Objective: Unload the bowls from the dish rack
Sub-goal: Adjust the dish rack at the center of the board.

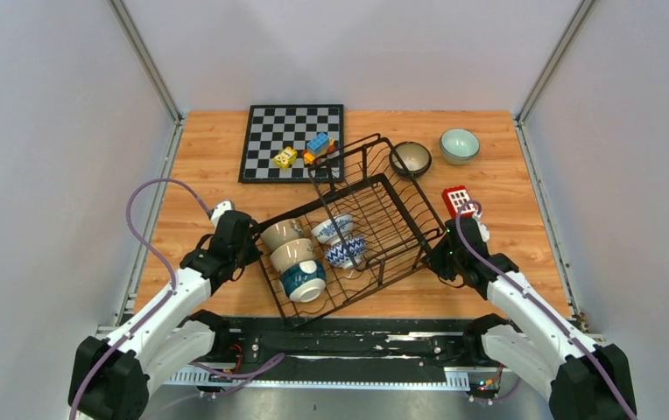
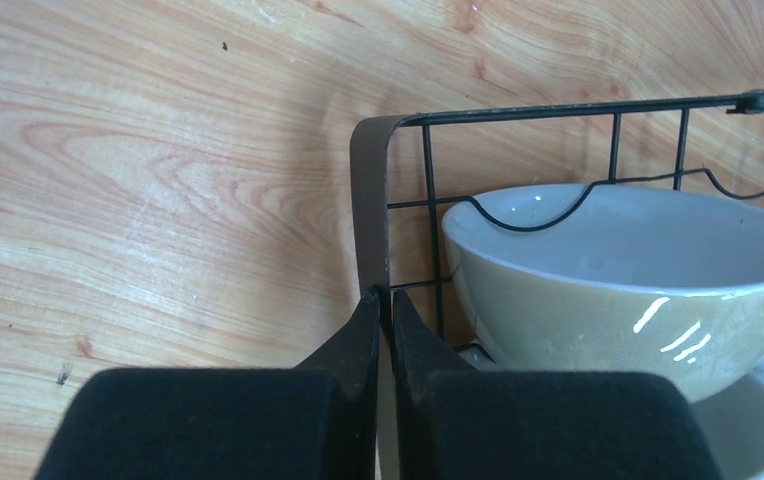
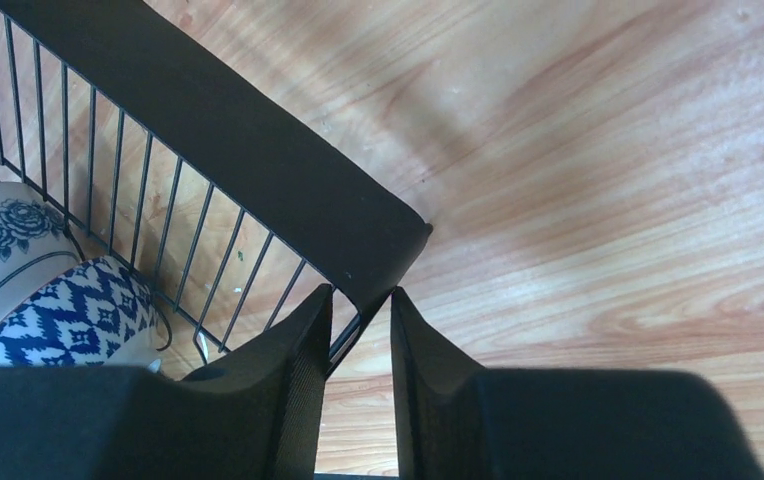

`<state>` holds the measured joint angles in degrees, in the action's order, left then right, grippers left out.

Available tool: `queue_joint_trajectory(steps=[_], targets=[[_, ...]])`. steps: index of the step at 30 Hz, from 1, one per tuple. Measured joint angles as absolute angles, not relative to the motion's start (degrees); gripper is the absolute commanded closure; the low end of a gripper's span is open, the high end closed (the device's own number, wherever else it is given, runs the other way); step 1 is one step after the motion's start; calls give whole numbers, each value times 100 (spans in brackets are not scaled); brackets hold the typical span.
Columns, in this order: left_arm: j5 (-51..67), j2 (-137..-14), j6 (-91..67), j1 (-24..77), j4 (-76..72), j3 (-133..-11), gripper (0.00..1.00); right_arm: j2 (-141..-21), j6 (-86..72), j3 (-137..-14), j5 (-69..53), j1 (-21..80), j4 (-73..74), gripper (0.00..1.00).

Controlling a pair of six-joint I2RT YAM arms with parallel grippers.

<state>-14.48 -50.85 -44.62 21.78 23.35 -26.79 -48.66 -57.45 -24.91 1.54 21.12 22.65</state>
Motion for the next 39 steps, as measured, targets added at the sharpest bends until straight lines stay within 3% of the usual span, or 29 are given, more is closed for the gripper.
queue_joint_trajectory(steps=[11,23,34,36,39], targets=[[-1199,-4781,-4499,2178,2757,-2821,100,-5594,-5363,-2954,-47,1806,2257,100],[-301,-4740,-4801,2456,1959,-3306,100,-6582,-4908,-3642,-607,1302,2281,100],[-429,-4864,-4694,2687,1848,-3441,100,-7166,-4644,-4042,-1081,961,2346,100],[-672,-4818,-4525,2687,2021,-3612,91,-7306,-4582,-4154,-1144,926,2368,100],[-1085,-4764,-4200,2687,2228,-3916,65,-7594,-4491,-4377,-1234,880,2375,100]])
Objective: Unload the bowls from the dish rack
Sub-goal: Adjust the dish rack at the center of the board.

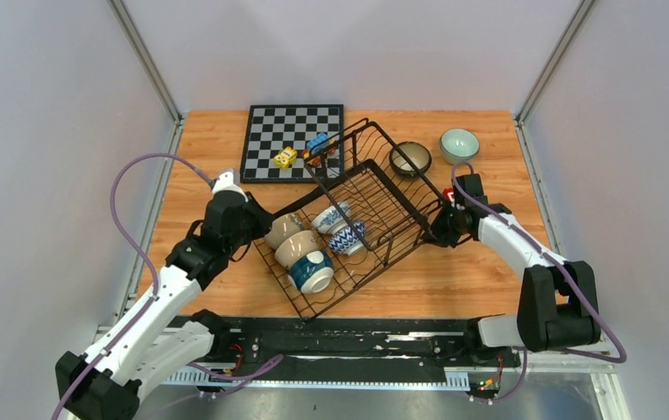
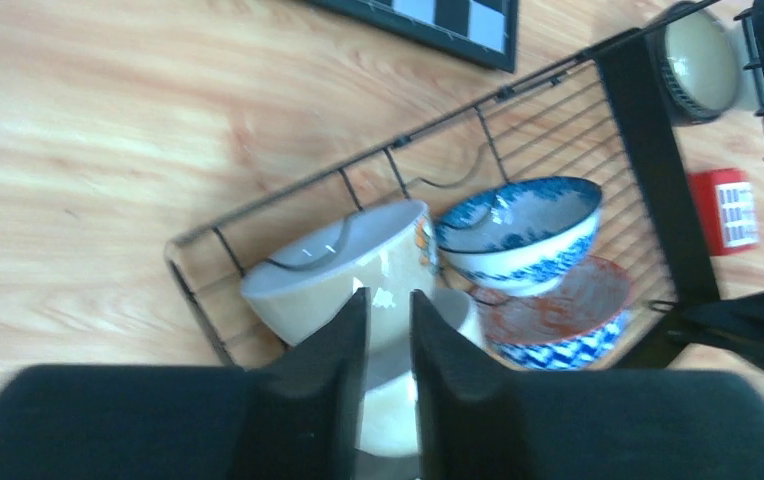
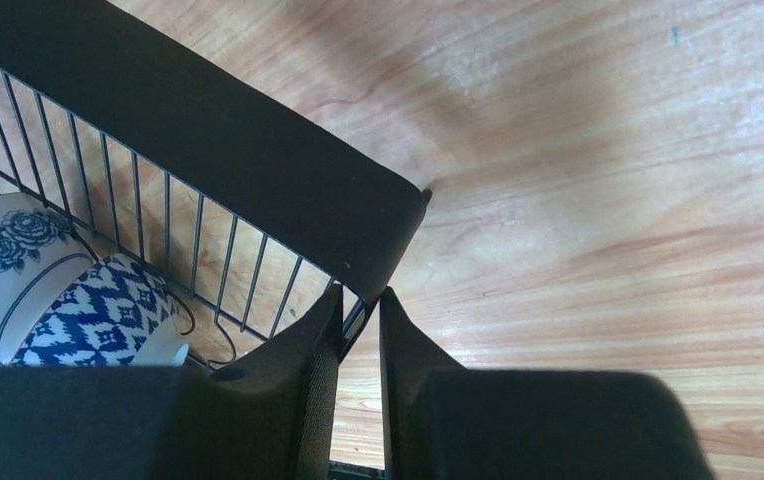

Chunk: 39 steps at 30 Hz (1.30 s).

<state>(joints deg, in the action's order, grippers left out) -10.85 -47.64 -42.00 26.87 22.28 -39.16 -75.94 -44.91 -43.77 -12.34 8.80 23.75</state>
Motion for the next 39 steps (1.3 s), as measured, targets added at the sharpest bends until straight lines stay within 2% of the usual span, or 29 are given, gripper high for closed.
queue_joint_trajectory(steps=[3,5,7,15,21,28,33,39], targets=[[-1535,-4740,-3837,2687,2399,-4143,42,-7787,-4429,-4521,-1330,847,2377,100],[-1767,-4751,-3583,2683,2464,-4182,33,-7865,-4386,-4574,-1382,838,2377,100],[-1955,-4814,-3354,2672,2585,-4187,32,-7920,-4344,-4619,-1415,836,2383,98],[-2235,-5658,-2630,2276,2893,-4187,31,-7933,-4213,-4635,-1461,832,2370,71],[-2244,-5802,-2591,2106,2895,-4191,27,-7754,-4058,-4635,-1549,832,2316,56],[-2259,-5531,-2512,2106,2974,-4421,13,-6980,-3972,-4523,-1496,832,2335,49],[-2270,-5223,-2434,2106,2976,-4480,12,-6219,-3951,-4108,-1472,832,2445,48],[-2248,-5107,-2429,2106,2967,-4397,11,-4783,-4311,-2965,-1525,1020,2714,47]])
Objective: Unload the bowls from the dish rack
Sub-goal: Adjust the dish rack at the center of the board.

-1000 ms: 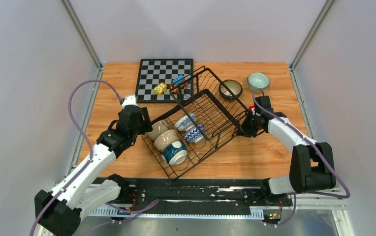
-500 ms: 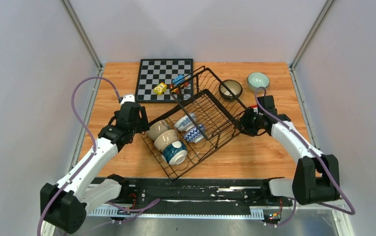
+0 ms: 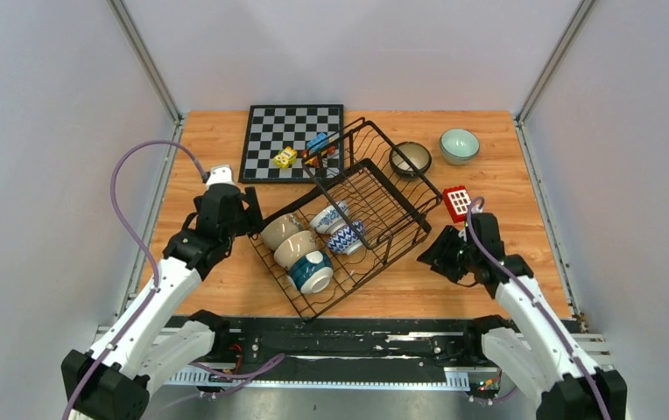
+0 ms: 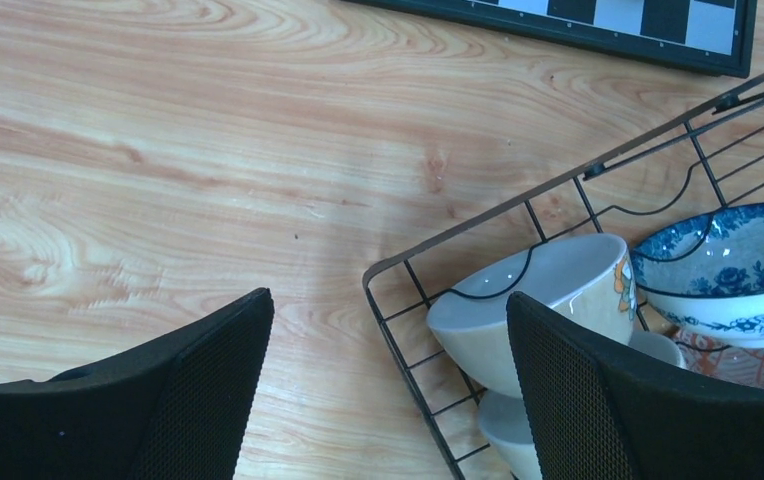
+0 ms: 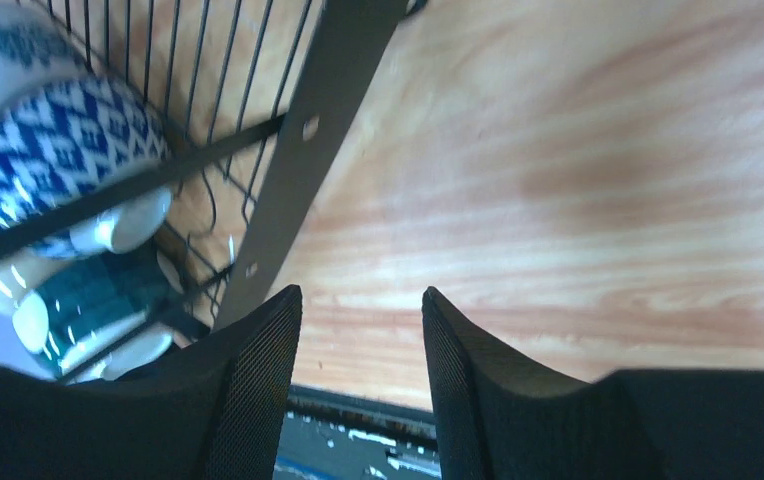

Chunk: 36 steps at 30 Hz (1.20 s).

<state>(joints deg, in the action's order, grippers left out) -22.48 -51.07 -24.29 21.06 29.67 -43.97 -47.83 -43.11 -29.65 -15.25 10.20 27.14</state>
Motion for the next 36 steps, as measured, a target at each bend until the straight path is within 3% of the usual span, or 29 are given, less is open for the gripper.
queue_joint_trajectory(steps=[6,12,19,26,30,36], targets=[[-2104,-4639,-2574,2106,2976,-3977,9,-3756,-5177,-2589,-1079,2418,2917,45],[-1896,-4235,-2832,2106,2965,-3647,9,-3677,-6250,-2309,80,4036,2696,45],[-1660,-3688,-3098,2106,2987,-3210,9,-3833,-6960,-2180,1304,4375,2226,43],[-1361,-3227,-3463,2106,3013,-3105,9,-3166,-5669,-2259,1758,4414,1754,48],[-1323,-3201,-3802,2106,3030,-3087,9,-2014,-4803,-1737,1734,4440,1278,48],[-1479,-3299,-4368,2106,3253,-3009,8,-1352,-3618,-1219,1304,4720,644,43]])
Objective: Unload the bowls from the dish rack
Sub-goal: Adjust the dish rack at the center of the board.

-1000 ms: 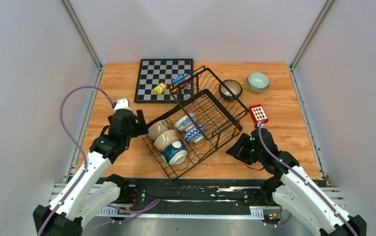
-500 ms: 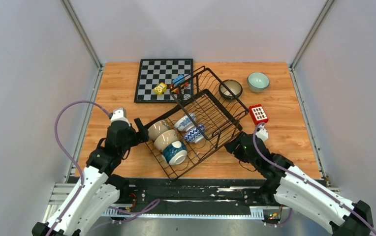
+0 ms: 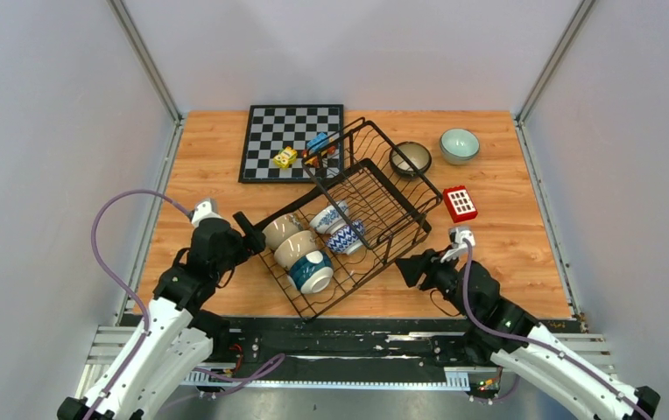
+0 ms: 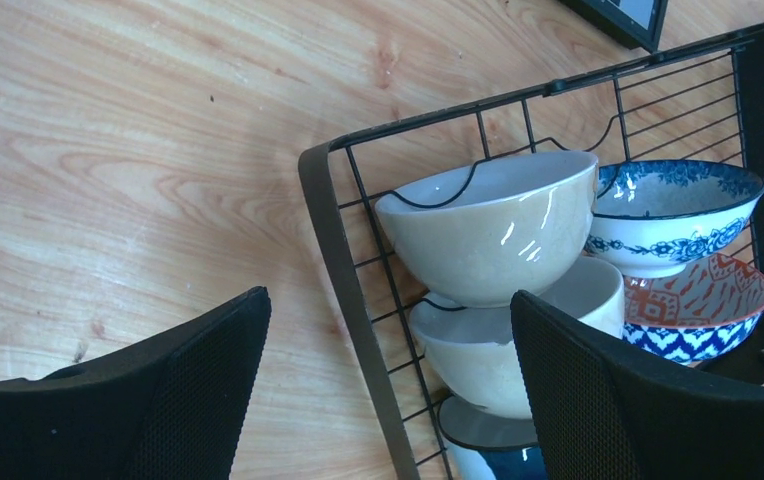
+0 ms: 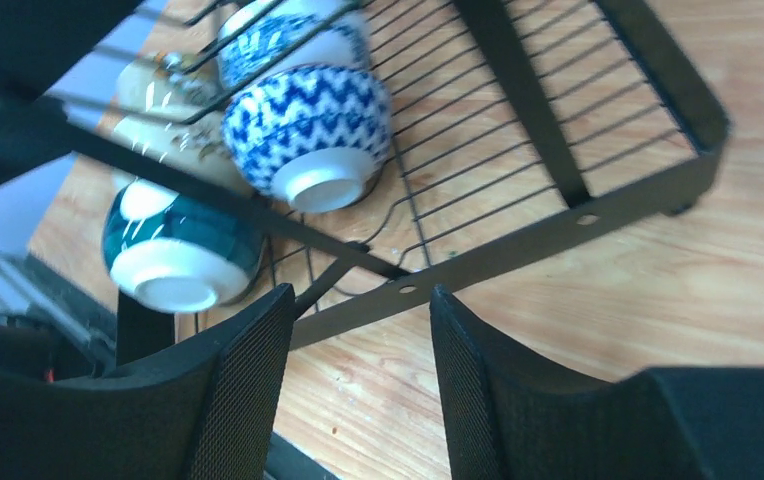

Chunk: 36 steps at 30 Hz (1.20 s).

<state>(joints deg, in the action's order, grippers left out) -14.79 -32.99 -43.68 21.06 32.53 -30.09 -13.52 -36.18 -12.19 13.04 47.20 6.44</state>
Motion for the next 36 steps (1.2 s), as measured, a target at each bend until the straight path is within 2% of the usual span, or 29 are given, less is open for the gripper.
queue_joint_trajectory(steps=[7,12,20,27,32,36], targets=[[-1483,-3310,-4687,2106,3358,-3009,8,-1640,-2320,-1157,1632,5911,-235,40],[-1485,-3253,-4801,2106,3444,-3009,8,-2257,-1599,-1153,1984,6224,-1035,43],[-1481,-3223,-4847,2106,3487,-3004,9,-3201,-965,-1133,2438,6230,-2049,68],[-1479,-3291,-4840,2106,3485,-3002,9,-3848,-781,-1181,2567,6241,-2506,81],[-1472,-3304,-4821,2106,3481,-3002,9,-4051,-609,-1339,2738,6239,-2545,100],[-1452,-3352,-4790,2106,3481,-3002,9,-4139,-607,-1474,2858,6239,-2390,100]])
